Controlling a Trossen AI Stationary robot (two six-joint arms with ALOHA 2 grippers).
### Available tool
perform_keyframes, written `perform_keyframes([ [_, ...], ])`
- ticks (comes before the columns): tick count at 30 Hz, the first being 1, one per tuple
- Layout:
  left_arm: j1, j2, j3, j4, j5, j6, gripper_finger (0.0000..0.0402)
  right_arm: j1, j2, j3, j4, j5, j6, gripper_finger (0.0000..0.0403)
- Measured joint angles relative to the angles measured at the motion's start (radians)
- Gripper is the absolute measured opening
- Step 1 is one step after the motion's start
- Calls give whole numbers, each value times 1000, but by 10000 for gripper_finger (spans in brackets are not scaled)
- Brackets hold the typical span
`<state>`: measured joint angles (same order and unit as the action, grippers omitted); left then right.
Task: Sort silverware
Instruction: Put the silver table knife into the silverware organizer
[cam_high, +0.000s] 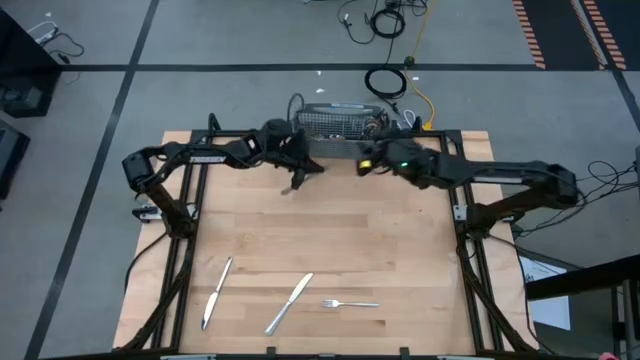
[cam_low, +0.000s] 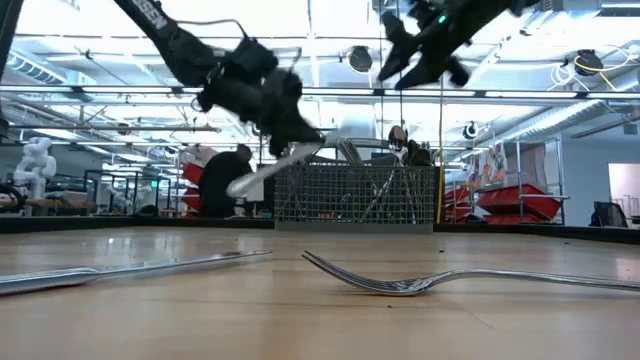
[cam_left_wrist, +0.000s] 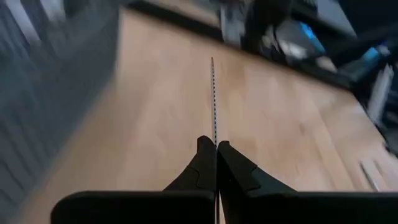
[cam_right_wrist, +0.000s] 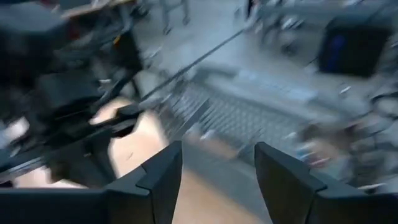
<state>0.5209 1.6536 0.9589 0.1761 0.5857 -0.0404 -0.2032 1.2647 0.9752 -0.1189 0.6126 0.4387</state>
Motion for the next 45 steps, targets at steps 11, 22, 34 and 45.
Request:
perform_keyframes([
  [11,-43,-78,165,440,-551,-44,4,0,-167,0,-62,178,-108,174],
  [22,-146,187,419,694,-972,178,4,0,-167,0,-136,173,-108,174],
  [34,-197,495,672,838,-1119,233,4,16,-308,0,-269,175,-100,173],
  [45,-193,672,762,854,-1236,252,4,16,-481,0,-339,173,-100,173],
])
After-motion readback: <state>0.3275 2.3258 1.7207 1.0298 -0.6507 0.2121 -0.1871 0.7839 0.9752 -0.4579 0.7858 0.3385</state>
